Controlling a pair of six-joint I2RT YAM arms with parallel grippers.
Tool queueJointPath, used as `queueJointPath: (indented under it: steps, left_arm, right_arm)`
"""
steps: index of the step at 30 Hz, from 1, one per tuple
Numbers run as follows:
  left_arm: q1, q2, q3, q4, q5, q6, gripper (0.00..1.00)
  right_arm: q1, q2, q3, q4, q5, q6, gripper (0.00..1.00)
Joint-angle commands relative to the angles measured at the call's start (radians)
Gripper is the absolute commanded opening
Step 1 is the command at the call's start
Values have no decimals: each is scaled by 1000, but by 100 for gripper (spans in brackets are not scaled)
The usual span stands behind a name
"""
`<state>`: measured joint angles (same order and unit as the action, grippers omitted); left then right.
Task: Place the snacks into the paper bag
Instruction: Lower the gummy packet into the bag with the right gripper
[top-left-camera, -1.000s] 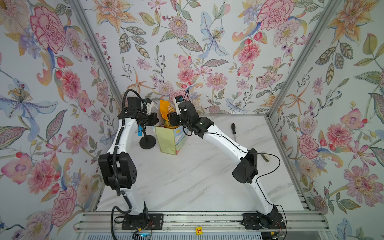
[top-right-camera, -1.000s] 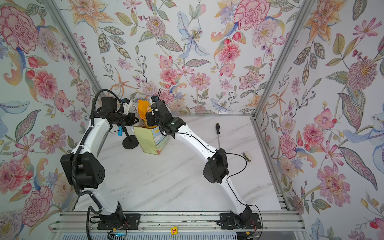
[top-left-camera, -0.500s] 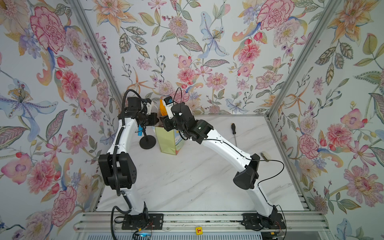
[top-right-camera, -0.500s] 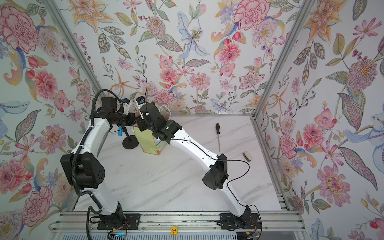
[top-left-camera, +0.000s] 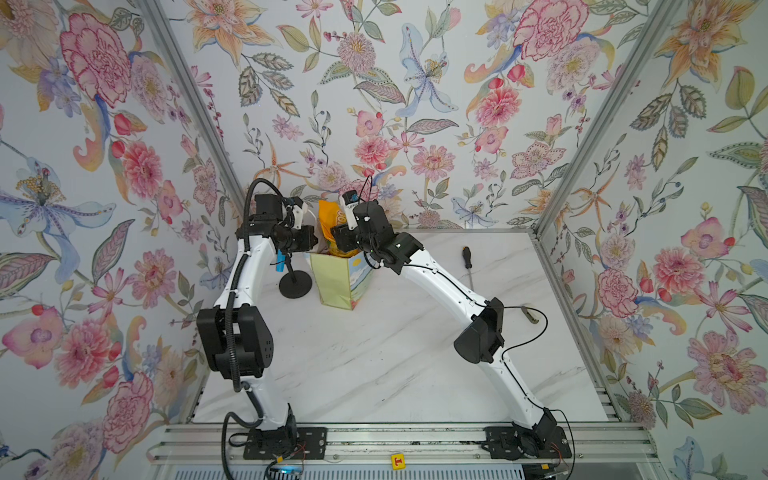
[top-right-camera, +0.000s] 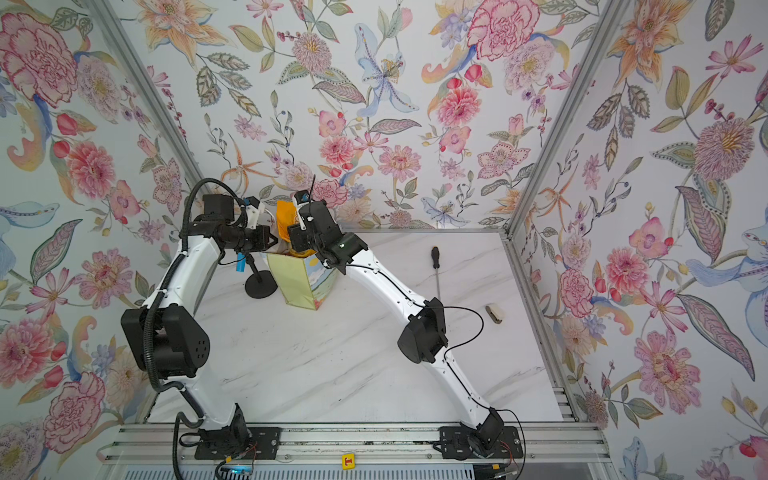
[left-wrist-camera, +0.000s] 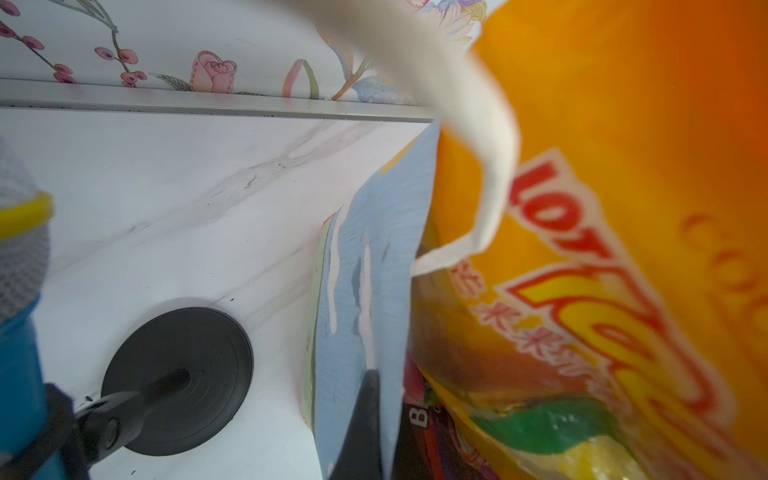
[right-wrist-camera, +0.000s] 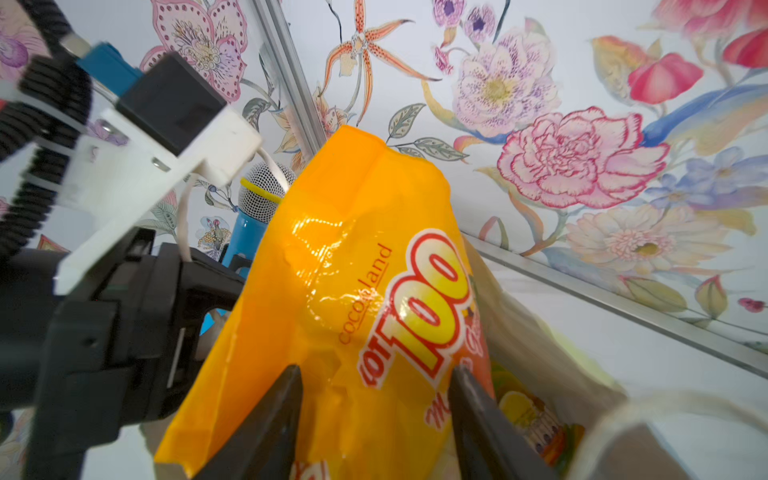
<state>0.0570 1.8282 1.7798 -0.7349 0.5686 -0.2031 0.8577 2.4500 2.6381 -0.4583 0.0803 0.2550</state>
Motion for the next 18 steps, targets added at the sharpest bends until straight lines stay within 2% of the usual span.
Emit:
queueJointPath:
  steps: [1, 4, 6, 10, 15, 18]
  left_arm:
    - [13, -47, 5, 29, 22, -9, 3]
    - [13, -47, 6, 29, 21, -8, 3]
    - [13, -47, 6, 29, 20, -8, 3]
    - [13, -46, 6, 28, 19, -9, 3]
    - [13, -50, 6, 32, 34, -14, 3]
    - [13, -55, 7, 42, 53, -21, 4]
  right_arm:
    - [2, 23, 12, -20, -42, 70, 57]
    - [-7, 47, 7, -69, -20, 130, 53]
    - [-10, 53, 1, -109, 15, 156, 45]
    - [-18, 42, -48, -132, 45, 187, 38]
    - [-39, 55, -52, -178, 34, 217, 40]
    - [-40, 51, -40, -176, 3, 211, 45]
